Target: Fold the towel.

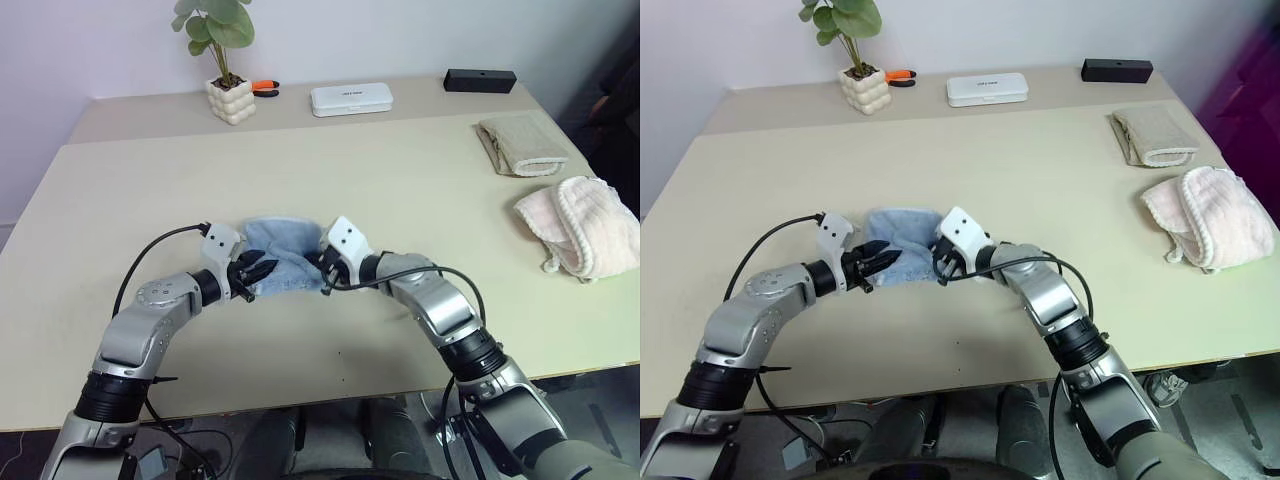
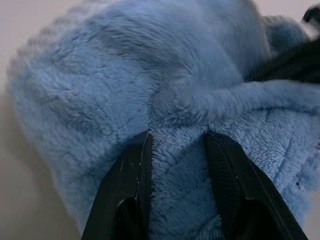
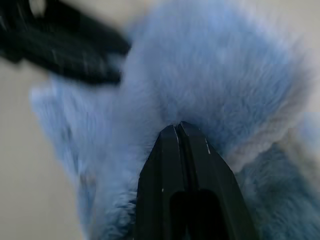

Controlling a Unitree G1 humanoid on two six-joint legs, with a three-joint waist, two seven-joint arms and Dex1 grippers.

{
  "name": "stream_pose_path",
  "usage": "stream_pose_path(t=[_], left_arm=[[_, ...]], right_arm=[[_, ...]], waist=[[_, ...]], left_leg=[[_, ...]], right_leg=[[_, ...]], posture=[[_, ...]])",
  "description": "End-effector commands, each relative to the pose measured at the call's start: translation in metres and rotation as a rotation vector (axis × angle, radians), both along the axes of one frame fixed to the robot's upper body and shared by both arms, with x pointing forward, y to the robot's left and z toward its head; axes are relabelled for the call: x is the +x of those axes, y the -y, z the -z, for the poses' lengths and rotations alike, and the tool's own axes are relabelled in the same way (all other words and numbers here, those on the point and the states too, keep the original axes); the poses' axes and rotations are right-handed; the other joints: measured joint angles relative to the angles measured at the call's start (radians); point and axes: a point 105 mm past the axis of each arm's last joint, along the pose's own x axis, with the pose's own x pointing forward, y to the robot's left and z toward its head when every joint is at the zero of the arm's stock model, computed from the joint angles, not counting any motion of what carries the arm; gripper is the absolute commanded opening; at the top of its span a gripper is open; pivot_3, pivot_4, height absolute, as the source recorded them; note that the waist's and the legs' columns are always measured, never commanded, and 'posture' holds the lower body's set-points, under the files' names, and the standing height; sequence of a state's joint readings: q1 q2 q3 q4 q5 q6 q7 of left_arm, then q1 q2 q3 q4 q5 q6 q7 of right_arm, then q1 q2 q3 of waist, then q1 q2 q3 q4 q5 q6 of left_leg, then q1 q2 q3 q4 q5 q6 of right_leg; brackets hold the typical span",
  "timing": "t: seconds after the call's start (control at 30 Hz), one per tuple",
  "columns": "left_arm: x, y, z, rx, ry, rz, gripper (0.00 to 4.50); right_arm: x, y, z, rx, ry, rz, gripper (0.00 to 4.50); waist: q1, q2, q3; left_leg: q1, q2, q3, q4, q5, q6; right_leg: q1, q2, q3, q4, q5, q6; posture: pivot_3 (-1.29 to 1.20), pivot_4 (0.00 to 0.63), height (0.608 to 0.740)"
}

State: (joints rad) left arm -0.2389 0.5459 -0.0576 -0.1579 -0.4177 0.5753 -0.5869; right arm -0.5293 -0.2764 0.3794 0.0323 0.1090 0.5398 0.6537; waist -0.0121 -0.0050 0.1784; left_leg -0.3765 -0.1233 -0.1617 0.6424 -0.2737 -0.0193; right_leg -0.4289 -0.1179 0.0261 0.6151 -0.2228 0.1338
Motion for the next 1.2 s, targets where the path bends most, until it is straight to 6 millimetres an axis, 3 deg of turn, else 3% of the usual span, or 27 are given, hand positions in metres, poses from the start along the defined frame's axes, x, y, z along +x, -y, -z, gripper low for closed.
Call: stream_pose_path(t=[0.03, 0.07, 0.17, 0.4, 0.53, 0.63, 0.77, 0.93, 1.07, 1.17, 1.2], left_arm=[[-0.005, -0.003, -0.002, -0.041, 0.016, -0.019, 1.68], [-0.005, -0.004, -0.007, -0.070, 0.026, -0.031, 1.68], [-0.003, -0.012, -0.030, -0.165, 0.093, -0.082, 1.64], [-0.016, -0.037, -0.049, -0.033, 0.236, -0.113, 1.64], [-0.030, -0.047, -0.059, -0.016, 0.283, -0.094, 1.64], [-0.037, -0.047, -0.059, 0.001, 0.283, -0.058, 1.64], [-0.041, -0.045, -0.058, 0.008, 0.278, -0.039, 1.64], [-0.051, -0.032, -0.055, 0.005, 0.256, 0.030, 1.64], [-0.054, -0.030, -0.052, 0.009, 0.255, 0.031, 1.64], [-0.055, -0.030, -0.051, 0.010, 0.254, 0.027, 1.64], [-0.055, -0.030, -0.051, 0.011, 0.255, 0.024, 1.64]], right_arm=[[0.002, 0.007, -0.009, 0.031, 0.035, 0.024, 0.00], [0.003, 0.008, -0.015, 0.058, 0.042, 0.031, 0.00], [0.003, 0.017, -0.037, 0.162, 0.015, 0.049, 0.84], [-0.007, 0.052, -0.050, 0.253, -0.147, 0.142, 4.43], [-0.015, 0.066, -0.032, 0.288, -0.342, 0.249, 4.48], [-0.016, 0.063, -0.024, 0.339, -0.449, 0.282, 4.48], [-0.018, 0.046, -0.019, 0.369, -0.526, 0.265, 4.48], [-0.019, 0.007, -0.024, 0.437, -0.614, 0.188, 4.48], [-0.013, -0.006, -0.016, 0.424, -0.649, 0.207, 4.48], [-0.011, -0.013, -0.016, 0.450, -0.668, 0.208, 3.66], [-0.010, -0.014, -0.019, 0.472, -0.676, 0.205, 3.12]], waist=[[0.000, 0.000, -0.001], [0.000, 0.000, -0.001], [0.001, 0.000, 0.000], [0.000, 0.000, 0.000], [0.002, 0.000, 0.000], [0.002, 0.000, 0.000], [0.001, 0.000, 0.000], [-0.005, 0.000, 0.000], [-0.002, 0.001, 0.000], [-0.002, 0.001, 0.000], [-0.003, 0.001, 0.000]], left_leg=[[0.001, 0.000, 0.000, 0.000, -0.001, 0.001], [0.001, 0.000, 0.000, 0.000, -0.001, 0.002], [0.001, 0.000, -0.001, 0.000, -0.001, 0.002], [0.000, 0.000, -0.001, 0.000, -0.002, 0.002], [0.000, 0.000, -0.001, -0.001, -0.002, 0.002], [0.000, 0.000, -0.001, -0.001, -0.002, 0.002], [0.000, 0.000, -0.001, -0.001, -0.002, 0.003], [0.000, 0.000, -0.001, -0.002, -0.002, 0.002], [0.000, 0.000, -0.001, -0.002, -0.002, 0.002], [0.001, 0.000, -0.001, -0.002, -0.002, 0.002], [0.001, 0.000, -0.001, -0.003, -0.002, 0.002]], right_leg=[[0.001, 0.000, 0.000, 0.000, 0.000, 0.000], [0.001, 0.000, 0.000, 0.000, 0.000, 0.000], [0.001, 0.000, 0.000, 0.000, 0.000, 0.000], [0.000, 0.000, 0.000, 0.000, 0.000, 0.000], [0.000, 0.000, 0.000, -0.001, 0.000, 0.000], [0.000, 0.000, 0.000, -0.001, 0.000, -0.001], [0.000, 0.000, 0.000, 0.000, 0.000, -0.001], [-0.001, 0.000, 0.000, 0.000, 0.000, -0.001], [-0.001, 0.000, 0.000, 0.000, 0.001, -0.001], [0.000, 0.000, -0.001, 0.000, 0.001, -0.001], [0.000, 0.000, -0.001, 0.000, 0.001, -0.001]], posture=[[0.00, 0.150, 0.740], [0.00, 0.150, 0.740], [0.00, 0.150, 0.740], [0.00, 0.150, 0.740], [0.00, 0.150, 0.740], [0.00, 0.150, 0.740], [0.00, 0.150, 0.740], [0.00, 0.150, 0.740], [0.00, 0.150, 0.740], [0.00, 0.150, 0.740], [0.00, 0.150, 0.740]])
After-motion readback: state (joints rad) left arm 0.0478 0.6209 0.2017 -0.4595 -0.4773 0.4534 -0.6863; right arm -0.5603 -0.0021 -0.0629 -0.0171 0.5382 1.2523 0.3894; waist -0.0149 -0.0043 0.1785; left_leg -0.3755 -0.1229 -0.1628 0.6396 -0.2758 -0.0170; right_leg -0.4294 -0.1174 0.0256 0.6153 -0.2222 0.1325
